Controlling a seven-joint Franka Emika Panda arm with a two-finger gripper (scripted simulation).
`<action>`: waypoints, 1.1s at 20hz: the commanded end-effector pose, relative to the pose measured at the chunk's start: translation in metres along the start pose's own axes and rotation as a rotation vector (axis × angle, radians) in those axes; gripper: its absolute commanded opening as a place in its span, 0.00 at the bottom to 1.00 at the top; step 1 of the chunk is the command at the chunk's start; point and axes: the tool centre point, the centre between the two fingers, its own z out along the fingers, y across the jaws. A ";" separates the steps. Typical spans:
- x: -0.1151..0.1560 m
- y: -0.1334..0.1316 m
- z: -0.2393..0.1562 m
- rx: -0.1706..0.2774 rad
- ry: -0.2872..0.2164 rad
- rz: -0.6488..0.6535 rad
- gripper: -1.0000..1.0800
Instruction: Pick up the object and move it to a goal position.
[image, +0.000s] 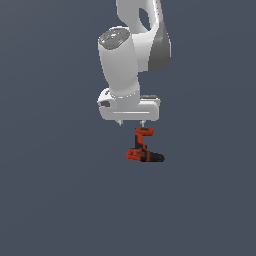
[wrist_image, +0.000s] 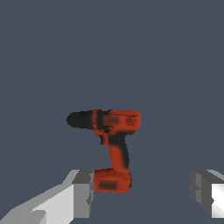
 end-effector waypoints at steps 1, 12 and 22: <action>-0.002 -0.010 -0.024 0.043 0.024 0.042 0.81; -0.023 -0.058 -0.123 0.194 0.112 0.215 0.81; -0.053 -0.103 -0.173 0.258 0.156 0.350 0.81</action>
